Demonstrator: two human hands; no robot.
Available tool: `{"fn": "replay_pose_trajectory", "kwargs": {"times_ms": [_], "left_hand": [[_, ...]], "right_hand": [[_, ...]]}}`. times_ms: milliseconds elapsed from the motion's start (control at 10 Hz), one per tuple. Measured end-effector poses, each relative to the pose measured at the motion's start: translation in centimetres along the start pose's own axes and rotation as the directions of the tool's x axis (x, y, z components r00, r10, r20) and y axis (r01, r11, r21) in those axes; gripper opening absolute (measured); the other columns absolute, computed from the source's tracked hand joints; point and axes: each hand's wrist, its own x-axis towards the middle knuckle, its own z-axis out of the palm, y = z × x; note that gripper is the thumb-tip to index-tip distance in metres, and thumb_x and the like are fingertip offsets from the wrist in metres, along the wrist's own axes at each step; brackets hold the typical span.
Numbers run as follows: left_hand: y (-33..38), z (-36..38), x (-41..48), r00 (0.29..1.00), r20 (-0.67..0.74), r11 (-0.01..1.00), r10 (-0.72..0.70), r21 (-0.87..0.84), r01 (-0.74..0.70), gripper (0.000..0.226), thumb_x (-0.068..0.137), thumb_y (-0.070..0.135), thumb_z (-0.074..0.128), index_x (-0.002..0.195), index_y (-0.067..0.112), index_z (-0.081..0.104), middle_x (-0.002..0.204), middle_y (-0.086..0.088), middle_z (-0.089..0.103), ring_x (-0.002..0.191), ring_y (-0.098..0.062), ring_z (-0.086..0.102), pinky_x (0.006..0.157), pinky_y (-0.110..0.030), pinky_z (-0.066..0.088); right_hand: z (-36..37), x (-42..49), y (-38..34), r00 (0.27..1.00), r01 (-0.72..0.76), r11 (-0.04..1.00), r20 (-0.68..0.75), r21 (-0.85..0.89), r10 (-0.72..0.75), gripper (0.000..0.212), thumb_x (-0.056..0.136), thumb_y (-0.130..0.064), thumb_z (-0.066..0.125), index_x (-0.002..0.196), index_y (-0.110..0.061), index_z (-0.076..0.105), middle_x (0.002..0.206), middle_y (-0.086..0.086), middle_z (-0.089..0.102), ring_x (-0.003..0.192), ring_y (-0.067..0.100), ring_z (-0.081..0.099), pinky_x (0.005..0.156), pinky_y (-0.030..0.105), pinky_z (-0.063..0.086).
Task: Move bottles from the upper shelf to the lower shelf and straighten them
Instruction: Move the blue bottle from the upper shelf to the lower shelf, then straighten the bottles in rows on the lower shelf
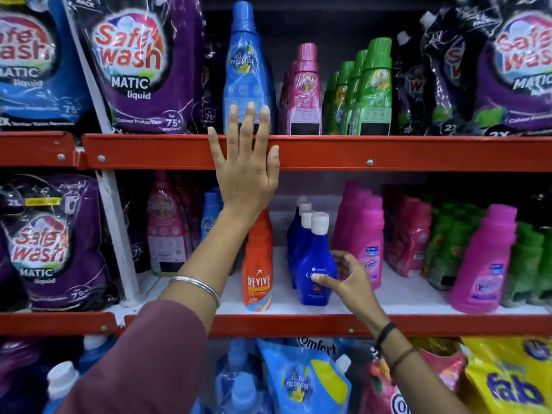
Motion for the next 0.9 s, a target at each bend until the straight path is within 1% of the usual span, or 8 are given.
{"fn": "replay_pose_trajectory", "kwargs": {"times_ms": [100, 200, 400, 500, 600, 700, 800, 900], "left_hand": [[0.0, 0.0, 0.0, 1.0, -0.007, 1.0, 0.007, -0.002, -0.007, 0.05, 0.101, 0.034, 0.03, 0.146, 0.014, 0.034, 0.152, -0.007, 0.037, 0.143, -0.03, 0.027, 0.115, -0.056, 0.009], [0.0, 0.1, 0.0, 1.0, -0.009, 1.0, 0.006, 0.0, -0.006, 0.05, 0.1, 0.034, 0.03, 0.147, 0.014, 0.033, 0.152, -0.007, 0.037, 0.143, -0.03, 0.027, 0.115, -0.057, 0.01], [0.0, 0.1, 0.1, 1.0, -0.014, 1.0, 0.01, 0.003, -0.01, 0.05, 0.1, 0.034, 0.031, 0.146, 0.014, 0.034, 0.152, -0.007, 0.038, 0.143, -0.03, 0.028, 0.115, -0.058, 0.012], [0.0, 0.0, 0.0, 1.0, -0.008, 1.0, 0.007, -0.003, -0.007, 0.05, 0.1, 0.034, 0.03, 0.146, 0.014, 0.034, 0.152, -0.007, 0.038, 0.143, -0.03, 0.028, 0.115, -0.057, 0.011], [0.1, -0.1, 0.0, 1.0, 0.004, 1.0, 0.002, -0.014, -0.002, 0.05, 0.1, 0.033, 0.032, 0.146, 0.014, 0.034, 0.152, -0.007, 0.038, 0.143, -0.029, 0.027, 0.115, -0.057, 0.01], [0.3, -0.5, 0.1, 1.0, 0.028, 0.999, -0.009, -0.04, 0.01, 0.05, 0.099, 0.032, 0.034, 0.145, 0.014, 0.037, 0.151, -0.006, 0.039, 0.144, -0.028, 0.025, 0.116, -0.057, 0.008], [1.1, -0.9, 0.2, 0.998, 0.061, 0.995, 0.035, -0.09, -0.03, 0.049, 0.1, 0.035, 0.034, 0.144, 0.015, 0.039, 0.151, -0.004, 0.039, 0.144, -0.026, 0.025, 0.116, -0.056, 0.005], [2.9, -1.0, 0.4, 0.995, 0.058, 0.988, 0.083, -0.133, -0.074, 0.048, 0.101, 0.035, 0.034, 0.145, 0.016, 0.038, 0.151, -0.003, 0.039, 0.144, -0.025, 0.026, 0.116, -0.056, 0.007]], "right_hand": [[0.3, 0.3, 1.7, 1.0, -0.022, 0.999, -0.005, -0.032, 0.022, 0.056, 0.062, -0.015, 0.087, 0.11, -0.015, 0.059, 0.109, 0.007, 0.07, 0.1, 0.022, 0.067, 0.082, 0.029, 0.055], [0.7, 0.6, 2.6, 0.999, -0.036, 0.999, 0.001, -0.028, 0.036, 0.056, 0.062, -0.014, 0.087, 0.111, -0.014, 0.058, 0.11, 0.009, 0.069, 0.1, 0.024, 0.067, 0.083, 0.03, 0.054], [0.9, 1.0, 3.0, 0.999, -0.013, 0.999, 0.042, -0.033, 0.014, 0.056, 0.066, -0.015, 0.085, 0.114, -0.011, 0.058, 0.109, 0.007, 0.069, 0.1, 0.02, 0.066, 0.076, 0.017, 0.053], [0.9, 0.8, 3.1, 0.998, -0.01, 0.999, 0.065, -0.036, 0.012, 0.058, 0.067, -0.021, 0.084, 0.117, -0.011, 0.057, 0.112, 0.006, 0.068, 0.104, 0.02, 0.064, 0.078, 0.017, 0.053], [0.6, 0.7, 3.1, 0.997, 0.005, 0.997, 0.073, -0.075, 0.001, 0.052, 0.072, -0.019, 0.081, 0.118, -0.015, 0.057, 0.12, 0.005, 0.063, 0.109, 0.018, 0.061, 0.09, 0.029, 0.053], [-0.3, 0.2, 2.5, 0.997, 0.027, 0.988, 0.069, -0.153, -0.017, 0.053, 0.075, -0.019, 0.078, 0.123, -0.018, 0.056, 0.125, 0.004, 0.056, 0.113, 0.018, 0.057, 0.094, 0.028, 0.045], [-2.4, -0.2, 1.7, 0.998, 0.053, 0.961, -0.016, -0.27, -0.059, 0.056, 0.079, -0.023, 0.075, 0.129, -0.014, 0.052, 0.124, -0.001, 0.051, 0.113, 0.014, 0.052, 0.094, 0.027, 0.041], [-5.8, -0.2, 1.2, 0.963, 0.111, 0.921, -0.189, -0.374, -0.193, 0.045, 0.083, -0.022, 0.07, 0.124, -0.01, 0.056, 0.118, 0.005, 0.055, 0.109, 0.018, 0.054, 0.092, 0.031, 0.043]]}}
